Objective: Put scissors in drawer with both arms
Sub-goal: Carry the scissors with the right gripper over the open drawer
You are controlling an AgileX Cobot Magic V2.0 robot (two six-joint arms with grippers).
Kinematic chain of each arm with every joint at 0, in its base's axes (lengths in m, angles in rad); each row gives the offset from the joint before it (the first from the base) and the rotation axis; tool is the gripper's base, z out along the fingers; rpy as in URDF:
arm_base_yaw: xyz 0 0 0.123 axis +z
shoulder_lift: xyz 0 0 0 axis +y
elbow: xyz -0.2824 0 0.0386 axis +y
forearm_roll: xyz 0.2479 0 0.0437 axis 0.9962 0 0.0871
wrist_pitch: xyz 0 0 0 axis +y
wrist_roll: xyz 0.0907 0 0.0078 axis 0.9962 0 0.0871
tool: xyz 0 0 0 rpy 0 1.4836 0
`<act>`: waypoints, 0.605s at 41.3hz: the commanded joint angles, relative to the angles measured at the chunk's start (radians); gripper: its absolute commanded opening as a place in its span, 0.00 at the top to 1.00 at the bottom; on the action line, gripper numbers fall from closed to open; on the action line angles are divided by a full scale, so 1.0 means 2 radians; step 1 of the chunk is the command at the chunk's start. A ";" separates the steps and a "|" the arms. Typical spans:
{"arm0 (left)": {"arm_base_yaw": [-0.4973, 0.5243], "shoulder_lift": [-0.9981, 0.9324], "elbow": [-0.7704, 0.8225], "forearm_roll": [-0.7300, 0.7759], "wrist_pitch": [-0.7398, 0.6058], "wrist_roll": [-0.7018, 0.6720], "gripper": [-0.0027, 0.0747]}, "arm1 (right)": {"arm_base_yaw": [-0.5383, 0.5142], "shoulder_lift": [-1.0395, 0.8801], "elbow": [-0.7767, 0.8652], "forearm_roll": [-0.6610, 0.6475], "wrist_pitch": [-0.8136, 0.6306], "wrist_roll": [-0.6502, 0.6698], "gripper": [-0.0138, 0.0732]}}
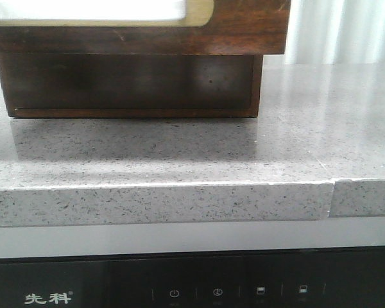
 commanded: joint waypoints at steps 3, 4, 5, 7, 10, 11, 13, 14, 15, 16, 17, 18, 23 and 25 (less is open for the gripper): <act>-0.003 0.005 -0.017 -0.001 -0.037 -0.004 0.21 | 0.061 -0.023 -0.010 0.020 -0.044 -0.054 0.76; -0.003 0.005 -0.017 -0.001 -0.037 -0.004 0.21 | 0.076 -0.022 -0.010 0.023 -0.044 -0.065 0.76; -0.003 0.005 -0.017 -0.001 -0.037 -0.004 0.21 | 0.086 -0.020 -0.010 0.024 -0.044 -0.078 0.76; -0.003 0.005 -0.017 -0.001 -0.037 -0.004 0.21 | 0.110 -0.015 -0.010 0.027 -0.046 -0.097 0.76; -0.003 0.005 -0.017 -0.001 -0.037 -0.004 0.21 | 0.142 -0.003 -0.010 0.032 -0.051 -0.125 0.76; -0.003 0.005 -0.017 -0.001 -0.037 -0.004 0.21 | 0.153 0.003 -0.010 0.032 -0.054 -0.129 0.76; -0.003 0.005 -0.017 -0.001 -0.037 -0.004 0.21 | 0.169 0.015 -0.012 0.032 -0.059 -0.134 0.76; -0.003 0.005 -0.017 -0.001 -0.037 -0.004 0.21 | 0.177 0.023 -0.015 0.032 -0.060 -0.136 0.76; -0.003 0.005 -0.017 -0.001 -0.037 -0.004 0.21 | 0.182 0.030 -0.017 0.032 -0.061 -0.136 0.76; -0.003 0.005 -0.017 -0.001 -0.037 -0.004 0.21 | 0.189 0.039 -0.021 0.032 -0.061 -0.137 0.76; -0.003 0.005 -0.017 -0.001 -0.037 -0.004 0.21 | 0.193 0.047 -0.024 0.032 -0.061 -0.138 0.76; -0.003 0.005 -0.017 -0.001 -0.037 -0.004 0.21 | 0.198 0.057 -0.029 0.032 -0.059 -0.140 0.76; -0.003 0.005 -0.017 -0.001 -0.037 -0.004 0.21 | 0.215 0.102 -0.057 0.031 -0.045 -0.150 0.76; -0.003 0.005 -0.017 -0.001 -0.037 -0.004 0.21 | 0.218 0.121 -0.070 0.031 -0.035 -0.152 0.76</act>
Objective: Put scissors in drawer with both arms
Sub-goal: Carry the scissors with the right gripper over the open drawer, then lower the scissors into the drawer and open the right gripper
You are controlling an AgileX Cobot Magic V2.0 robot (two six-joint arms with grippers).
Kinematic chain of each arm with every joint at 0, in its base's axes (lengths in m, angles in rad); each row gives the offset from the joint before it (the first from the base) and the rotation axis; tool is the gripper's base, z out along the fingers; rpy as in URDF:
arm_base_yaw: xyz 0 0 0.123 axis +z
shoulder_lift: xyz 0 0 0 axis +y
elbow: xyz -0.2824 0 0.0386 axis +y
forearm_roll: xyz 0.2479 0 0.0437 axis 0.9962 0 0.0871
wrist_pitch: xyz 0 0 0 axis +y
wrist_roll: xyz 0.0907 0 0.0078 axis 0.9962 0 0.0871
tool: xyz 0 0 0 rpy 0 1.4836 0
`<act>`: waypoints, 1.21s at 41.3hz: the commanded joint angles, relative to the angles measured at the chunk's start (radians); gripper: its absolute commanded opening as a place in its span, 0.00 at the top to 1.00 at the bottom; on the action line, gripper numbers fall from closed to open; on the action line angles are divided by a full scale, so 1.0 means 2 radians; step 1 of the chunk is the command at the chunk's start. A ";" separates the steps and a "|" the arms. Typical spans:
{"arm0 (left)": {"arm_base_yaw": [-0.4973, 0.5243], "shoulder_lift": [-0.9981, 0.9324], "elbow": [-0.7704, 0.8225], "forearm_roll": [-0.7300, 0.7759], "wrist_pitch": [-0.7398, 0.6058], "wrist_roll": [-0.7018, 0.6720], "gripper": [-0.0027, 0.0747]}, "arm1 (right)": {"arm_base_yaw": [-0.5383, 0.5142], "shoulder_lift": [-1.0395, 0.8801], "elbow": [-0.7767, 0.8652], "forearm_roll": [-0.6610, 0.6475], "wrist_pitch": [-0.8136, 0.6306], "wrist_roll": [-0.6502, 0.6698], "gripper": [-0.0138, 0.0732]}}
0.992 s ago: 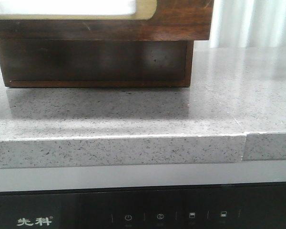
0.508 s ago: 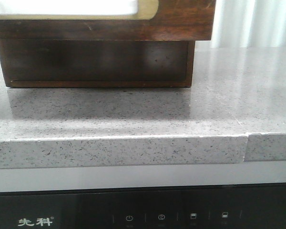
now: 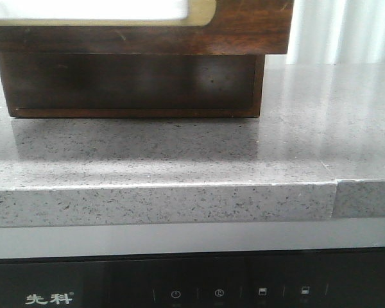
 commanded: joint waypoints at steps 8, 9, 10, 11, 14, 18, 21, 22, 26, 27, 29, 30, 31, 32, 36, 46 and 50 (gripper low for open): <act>-0.003 0.005 -0.017 -0.001 -0.037 -0.004 0.21 | 0.009 0.065 -0.073 -0.009 0.019 -0.033 0.76; -0.003 0.005 -0.017 -0.001 -0.037 -0.004 0.21 | 0.009 0.071 -0.076 -0.013 0.024 -0.035 0.76; -0.003 0.005 -0.017 -0.001 -0.037 -0.004 0.21 | 0.009 0.076 -0.077 -0.017 0.028 -0.037 0.76; -0.003 0.005 -0.017 -0.001 -0.037 -0.004 0.21 | 0.009 0.080 -0.077 -0.019 0.028 -0.039 0.76; -0.003 0.005 -0.017 -0.001 -0.037 -0.004 0.21 | 0.009 0.089 -0.077 -0.026 0.035 -0.043 0.76; -0.003 0.005 -0.017 -0.001 -0.037 -0.004 0.21 | 0.009 0.097 -0.077 -0.034 0.043 -0.043 0.76; -0.003 0.005 -0.017 -0.001 -0.037 -0.004 0.21 | 0.009 0.098 -0.077 -0.036 0.048 -0.043 0.70; -0.003 0.005 -0.017 -0.001 -0.037 -0.004 0.21 | 0.009 0.098 -0.077 -0.037 0.049 -0.043 0.67; -0.003 0.005 -0.017 -0.001 -0.037 -0.004 0.21 | 0.009 0.098 -0.077 -0.041 0.050 -0.042 0.49; -0.003 0.005 -0.017 -0.001 -0.037 -0.004 0.21 | 0.009 0.098 -0.077 -0.042 0.049 -0.042 0.45; -0.003 0.005 -0.017 -0.001 -0.037 -0.004 0.21 | 0.009 0.098 -0.077 -0.044 0.047 -0.042 0.38; -0.003 0.005 -0.017 -0.001 -0.037 -0.004 0.21 | 0.009 0.098 -0.077 -0.046 0.046 -0.042 0.36; -0.003 0.005 -0.017 -0.001 -0.037 -0.004 0.21 | 0.009 0.097 -0.077 -0.046 0.045 -0.042 0.35; -0.003 0.005 -0.017 -0.001 -0.037 -0.004 0.21 | 0.009 0.097 -0.077 -0.047 0.044 -0.042 0.34; -0.003 0.005 -0.017 -0.001 -0.037 -0.004 0.21 | 0.009 0.089 -0.077 -0.047 0.044 -0.041 0.34; -0.003 0.005 -0.017 -0.001 -0.037 -0.004 0.21 | 0.006 0.044 -0.077 -0.059 0.040 0.059 0.34; -0.003 0.005 -0.017 -0.001 -0.037 -0.004 0.21 | 0.003 0.019 -0.077 -0.072 0.043 0.113 0.34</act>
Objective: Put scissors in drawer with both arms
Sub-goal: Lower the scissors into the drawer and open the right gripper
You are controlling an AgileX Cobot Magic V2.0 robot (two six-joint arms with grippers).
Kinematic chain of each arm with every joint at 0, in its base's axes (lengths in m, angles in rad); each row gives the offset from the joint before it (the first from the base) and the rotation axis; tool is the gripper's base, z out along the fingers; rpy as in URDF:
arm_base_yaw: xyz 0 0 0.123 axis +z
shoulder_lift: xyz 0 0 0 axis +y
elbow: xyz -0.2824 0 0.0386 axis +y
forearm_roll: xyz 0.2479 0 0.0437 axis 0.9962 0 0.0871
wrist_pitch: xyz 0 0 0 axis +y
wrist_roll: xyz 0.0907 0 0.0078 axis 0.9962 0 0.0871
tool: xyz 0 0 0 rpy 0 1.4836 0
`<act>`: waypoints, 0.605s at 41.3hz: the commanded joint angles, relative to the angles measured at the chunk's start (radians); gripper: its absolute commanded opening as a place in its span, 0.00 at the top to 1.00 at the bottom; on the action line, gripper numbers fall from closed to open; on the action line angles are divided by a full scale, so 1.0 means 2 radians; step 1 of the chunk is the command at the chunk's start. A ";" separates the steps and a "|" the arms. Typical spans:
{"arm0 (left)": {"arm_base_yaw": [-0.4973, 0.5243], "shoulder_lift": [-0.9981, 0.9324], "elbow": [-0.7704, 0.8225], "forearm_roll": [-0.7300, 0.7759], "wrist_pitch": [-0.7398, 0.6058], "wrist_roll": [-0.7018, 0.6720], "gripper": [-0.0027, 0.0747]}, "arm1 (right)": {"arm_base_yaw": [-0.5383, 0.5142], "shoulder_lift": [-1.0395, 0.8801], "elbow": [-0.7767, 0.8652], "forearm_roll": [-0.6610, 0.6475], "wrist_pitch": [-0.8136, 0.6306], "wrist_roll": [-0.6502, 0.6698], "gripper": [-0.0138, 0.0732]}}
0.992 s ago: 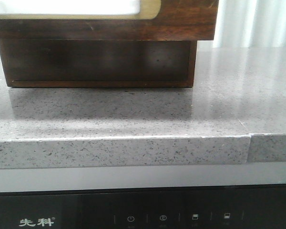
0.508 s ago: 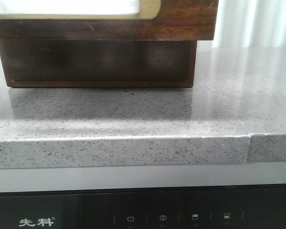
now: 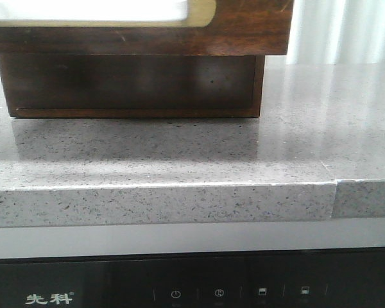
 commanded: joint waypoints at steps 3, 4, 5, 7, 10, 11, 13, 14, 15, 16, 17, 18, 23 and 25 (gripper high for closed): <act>-0.003 0.005 -0.017 -0.001 -0.037 -0.004 0.21 | -0.005 -0.068 -0.016 -0.014 -0.011 0.083 0.34; -0.003 0.005 -0.017 -0.001 -0.037 -0.004 0.21 | -0.005 -0.077 -0.016 -0.014 -0.004 0.090 0.34; -0.003 0.005 -0.017 -0.001 -0.037 -0.004 0.21 | -0.005 -0.084 -0.016 -0.013 0.006 0.098 0.34; -0.003 0.005 -0.017 -0.001 -0.037 -0.004 0.21 | -0.005 -0.101 -0.011 -0.013 0.018 0.106 0.34; -0.003 0.005 -0.017 -0.001 -0.037 -0.004 0.21 | -0.005 -0.134 0.012 -0.012 0.023 0.120 0.34; -0.003 0.005 -0.017 -0.001 -0.037 -0.004 0.21 | -0.005 -0.144 0.021 -0.012 0.020 0.126 0.34; -0.003 0.005 -0.017 -0.001 -0.037 -0.004 0.21 | -0.005 -0.168 0.047 -0.014 0.011 0.135 0.34; -0.003 0.005 -0.017 -0.001 -0.037 -0.004 0.21 | -0.005 -0.178 0.059 -0.015 0.007 0.139 0.34; -0.003 0.005 -0.017 -0.001 -0.037 -0.004 0.21 | -0.005 -0.192 0.076 -0.017 0.000 0.143 0.34; -0.003 0.005 -0.017 -0.001 -0.037 -0.004 0.21 | -0.005 -0.203 0.089 -0.019 -0.004 0.148 0.34; -0.003 0.005 -0.017 -0.001 -0.037 -0.004 0.21 | -0.005 -0.217 0.106 -0.019 -0.010 0.152 0.34; -0.003 0.005 -0.017 -0.001 -0.037 -0.004 0.21 | -0.005 -0.228 0.120 -0.021 -0.015 0.157 0.34; -0.003 0.005 -0.017 -0.001 -0.037 -0.004 0.21 | -0.005 -0.292 0.200 -0.022 -0.040 0.178 0.34; -0.003 0.005 -0.017 -0.001 -0.037 -0.004 0.21 | -0.005 -0.312 0.226 -0.023 -0.050 0.187 0.34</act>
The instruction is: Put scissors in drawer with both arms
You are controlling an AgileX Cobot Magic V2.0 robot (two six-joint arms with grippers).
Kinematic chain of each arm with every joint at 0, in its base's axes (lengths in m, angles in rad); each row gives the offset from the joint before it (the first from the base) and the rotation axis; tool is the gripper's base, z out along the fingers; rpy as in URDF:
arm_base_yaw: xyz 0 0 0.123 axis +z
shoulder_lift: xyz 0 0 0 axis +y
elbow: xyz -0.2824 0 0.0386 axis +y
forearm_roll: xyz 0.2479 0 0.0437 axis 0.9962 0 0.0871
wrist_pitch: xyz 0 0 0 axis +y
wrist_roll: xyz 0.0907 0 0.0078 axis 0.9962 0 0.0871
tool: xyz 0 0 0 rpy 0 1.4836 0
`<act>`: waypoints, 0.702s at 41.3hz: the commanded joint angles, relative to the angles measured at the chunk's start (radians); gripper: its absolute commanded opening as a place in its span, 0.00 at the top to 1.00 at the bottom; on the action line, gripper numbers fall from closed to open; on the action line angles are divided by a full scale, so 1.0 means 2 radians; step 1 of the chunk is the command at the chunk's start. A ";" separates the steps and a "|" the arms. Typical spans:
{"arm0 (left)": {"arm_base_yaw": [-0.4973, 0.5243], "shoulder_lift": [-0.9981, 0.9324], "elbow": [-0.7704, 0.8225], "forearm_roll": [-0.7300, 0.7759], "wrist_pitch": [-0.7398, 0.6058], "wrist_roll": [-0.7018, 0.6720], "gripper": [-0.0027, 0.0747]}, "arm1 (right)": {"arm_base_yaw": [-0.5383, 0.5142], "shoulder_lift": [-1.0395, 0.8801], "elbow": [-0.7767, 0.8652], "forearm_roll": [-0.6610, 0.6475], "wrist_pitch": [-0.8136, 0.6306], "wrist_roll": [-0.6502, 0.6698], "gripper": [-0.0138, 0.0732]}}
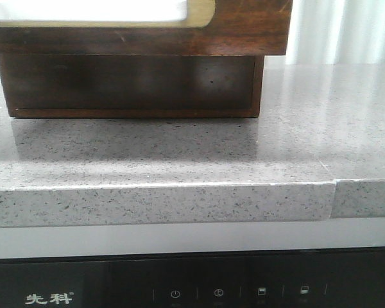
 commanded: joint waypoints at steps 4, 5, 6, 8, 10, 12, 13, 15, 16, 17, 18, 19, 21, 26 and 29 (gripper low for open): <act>-0.003 0.005 -0.017 -0.001 -0.037 -0.004 0.21 | -0.004 -0.090 0.088 -0.012 -0.069 0.037 0.34; -0.003 0.005 -0.017 -0.001 -0.037 -0.004 0.21 | -0.004 -0.103 0.104 -0.014 -0.075 0.041 0.34; -0.003 0.005 -0.017 -0.001 -0.037 -0.004 0.21 | -0.004 -0.113 0.117 -0.016 -0.080 0.046 0.34; -0.003 0.005 -0.017 -0.001 -0.037 -0.004 0.21 | -0.004 -0.135 0.145 -0.017 -0.089 0.053 0.34; -0.003 0.005 -0.017 -0.001 -0.037 -0.004 0.21 | -0.004 -0.158 0.171 -0.019 -0.096 0.053 0.34; -0.003 0.005 -0.017 -0.001 -0.037 -0.004 0.21 | -0.004 -0.180 0.195 -0.020 -0.099 0.053 0.34; -0.003 0.005 -0.017 -0.001 -0.037 -0.004 0.21 | -0.004 -0.192 0.208 -0.020 -0.100 0.053 0.34; -0.003 0.005 -0.017 -0.001 -0.037 -0.004 0.21 | -0.004 -0.212 0.229 -0.021 -0.100 0.053 0.34; -0.003 0.005 -0.017 -0.001 -0.037 -0.004 0.21 | -0.004 -0.220 0.237 -0.021 -0.100 0.053 0.34; -0.003 0.005 -0.017 -0.001 -0.037 -0.004 0.21 | -0.004 -0.230 0.248 -0.021 -0.100 0.053 0.34; -0.003 0.005 -0.017 -0.001 -0.037 -0.004 0.21 | -0.004 -0.240 0.257 -0.021 -0.100 0.052 0.34; -0.003 0.005 -0.017 -0.001 -0.037 -0.004 0.21 | -0.004 -0.245 0.261 -0.022 -0.100 0.052 0.34; -0.003 0.005 -0.017 -0.001 -0.037 -0.004 0.21 | -0.004 -0.262 0.275 -0.023 -0.101 0.052 0.34; -0.003 0.005 -0.017 -0.001 -0.037 -0.004 0.21 | -0.004 -0.286 0.292 -0.026 -0.104 0.052 0.34; -0.003 0.005 -0.017 -0.001 -0.037 -0.004 0.21 | -0.004 -0.292 0.296 -0.026 -0.104 0.052 0.34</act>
